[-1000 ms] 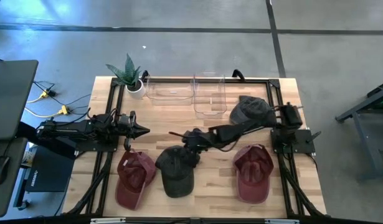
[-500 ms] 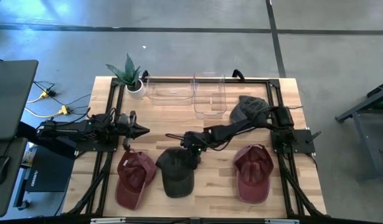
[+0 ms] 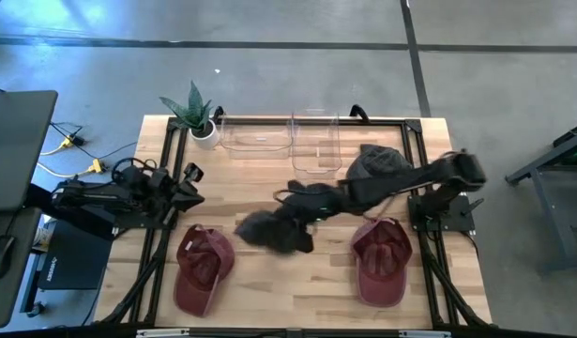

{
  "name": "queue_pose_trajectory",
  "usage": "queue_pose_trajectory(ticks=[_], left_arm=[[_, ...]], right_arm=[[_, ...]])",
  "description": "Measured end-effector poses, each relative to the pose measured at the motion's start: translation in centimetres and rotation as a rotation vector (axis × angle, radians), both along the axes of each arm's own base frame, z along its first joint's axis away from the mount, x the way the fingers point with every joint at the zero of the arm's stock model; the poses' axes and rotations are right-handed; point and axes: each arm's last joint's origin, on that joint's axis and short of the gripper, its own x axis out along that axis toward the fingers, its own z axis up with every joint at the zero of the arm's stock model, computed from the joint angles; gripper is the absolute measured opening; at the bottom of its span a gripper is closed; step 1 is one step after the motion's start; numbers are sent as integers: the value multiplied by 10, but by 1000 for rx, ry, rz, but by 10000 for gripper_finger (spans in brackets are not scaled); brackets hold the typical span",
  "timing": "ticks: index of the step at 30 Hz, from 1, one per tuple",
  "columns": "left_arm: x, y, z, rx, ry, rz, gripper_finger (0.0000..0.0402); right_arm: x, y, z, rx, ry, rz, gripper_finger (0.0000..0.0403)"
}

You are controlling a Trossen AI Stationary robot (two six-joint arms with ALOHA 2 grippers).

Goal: Pick & Place hat
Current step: Put the bottom black cap into the right transparent bin

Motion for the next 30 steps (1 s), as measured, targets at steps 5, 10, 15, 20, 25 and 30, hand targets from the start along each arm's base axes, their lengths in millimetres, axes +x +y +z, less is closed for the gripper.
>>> queue_pose_trajectory(ticks=[5, 10, 15, 20, 25, 30], left_arm=[[10, -1, 9, 22, -3, -23, 1], [35, -4, 21, 67, 116, -67, 1], [69, -13, 40, 160, 186, -155, 1], [99, -35, 52, 357, 161, -308, 1], [128, -51, 58, 379, 264, -354, 5], [145, -53, 71, 399, 410, -328, 62]], right_arm=[[-32, 4, 49, 26, -140, 133, 15], [-38, 13, 50, 160, -101, 392, 5], [-28, 12, 34, 153, -38, 306, 14], [-25, 10, 24, 132, 33, 157, 4], [-28, 14, 19, 97, 72, 74, 12], [-31, 23, 18, 75, 88, 76, 4]])
